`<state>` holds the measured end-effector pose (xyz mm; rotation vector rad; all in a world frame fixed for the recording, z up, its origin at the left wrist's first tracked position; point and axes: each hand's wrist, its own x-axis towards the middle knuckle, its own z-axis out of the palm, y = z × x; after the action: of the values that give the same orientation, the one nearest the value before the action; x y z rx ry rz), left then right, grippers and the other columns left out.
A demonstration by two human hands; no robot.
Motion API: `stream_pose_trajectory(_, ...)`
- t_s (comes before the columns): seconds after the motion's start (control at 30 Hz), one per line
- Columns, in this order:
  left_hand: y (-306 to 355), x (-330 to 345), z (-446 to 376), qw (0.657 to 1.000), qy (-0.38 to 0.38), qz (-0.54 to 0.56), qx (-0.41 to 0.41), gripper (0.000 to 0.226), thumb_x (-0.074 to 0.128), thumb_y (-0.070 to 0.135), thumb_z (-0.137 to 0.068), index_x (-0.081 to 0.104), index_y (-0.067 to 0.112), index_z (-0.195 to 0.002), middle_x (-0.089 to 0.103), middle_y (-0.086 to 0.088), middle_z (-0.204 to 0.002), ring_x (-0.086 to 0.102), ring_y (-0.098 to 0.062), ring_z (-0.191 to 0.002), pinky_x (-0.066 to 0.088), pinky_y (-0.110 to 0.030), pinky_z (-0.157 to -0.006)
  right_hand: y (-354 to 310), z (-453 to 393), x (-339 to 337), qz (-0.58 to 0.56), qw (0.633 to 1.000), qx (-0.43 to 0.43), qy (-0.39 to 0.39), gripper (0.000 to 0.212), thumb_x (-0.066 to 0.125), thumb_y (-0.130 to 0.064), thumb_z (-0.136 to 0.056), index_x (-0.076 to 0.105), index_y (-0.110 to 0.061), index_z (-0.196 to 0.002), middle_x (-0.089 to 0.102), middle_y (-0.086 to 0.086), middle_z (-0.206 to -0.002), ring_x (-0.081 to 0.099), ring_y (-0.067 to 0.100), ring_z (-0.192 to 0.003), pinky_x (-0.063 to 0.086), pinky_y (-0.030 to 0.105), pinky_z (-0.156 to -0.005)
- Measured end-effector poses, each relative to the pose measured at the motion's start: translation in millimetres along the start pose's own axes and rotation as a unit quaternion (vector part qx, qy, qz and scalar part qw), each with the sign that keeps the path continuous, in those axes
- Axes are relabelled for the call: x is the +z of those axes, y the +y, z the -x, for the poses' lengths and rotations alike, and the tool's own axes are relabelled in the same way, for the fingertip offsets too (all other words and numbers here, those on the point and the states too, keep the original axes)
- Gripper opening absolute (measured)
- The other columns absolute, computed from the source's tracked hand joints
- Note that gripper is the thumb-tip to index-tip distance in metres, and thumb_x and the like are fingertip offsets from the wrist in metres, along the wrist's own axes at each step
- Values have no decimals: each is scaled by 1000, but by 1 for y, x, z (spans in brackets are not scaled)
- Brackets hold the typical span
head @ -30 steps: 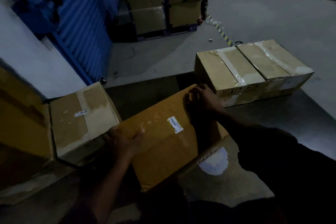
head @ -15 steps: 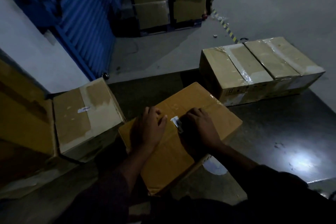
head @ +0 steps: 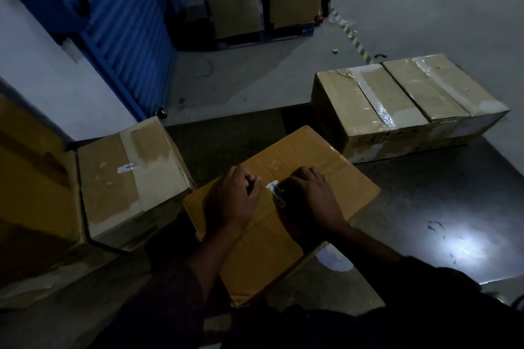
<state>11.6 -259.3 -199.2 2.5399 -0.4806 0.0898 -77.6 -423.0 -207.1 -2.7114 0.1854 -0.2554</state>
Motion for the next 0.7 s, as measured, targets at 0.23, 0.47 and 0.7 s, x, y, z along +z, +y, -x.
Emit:
stream_pose_trajectory(0.23, 0, 0, -1, 1000, -4, -5, -6, 18, 59, 41, -92, 50, 29, -83, 48, 10, -83, 49, -11, -71, 50, -35, -64, -1, -1, 1, 22, 1000, 3, 5, 36, 62, -46, -86, 59, -35, -120, 52, -5, -116, 42, 16, -103, 34, 32, -80)
stream_pose_trajectory(0.47, 2, -1, 0, 1000, -2, -1, -5, 16, 61, 39, -92, 52, 27, -84, 48, 10, -83, 50, -11, -72, 39, -27, -58, 0, -5, 0, -8, 1000, 22, -19, 43, 65, -45, -84, 55, -38, -126, 49, -5, -122, 41, 16, -108, 36, 35, -89)
stream_pose_trajectory(0.7, -1, 0, 1, 1000, 7, -5, -2, 18, 61, 38, -92, 50, 30, -81, 47, 12, -81, 48, -9, -70, 41, -29, -59, -3, -3, -8, -52, 998, 19, 2, 30, 67, -39, -83, 65, -29, -112, 54, -5, -116, 44, 15, -105, 38, 36, -89)
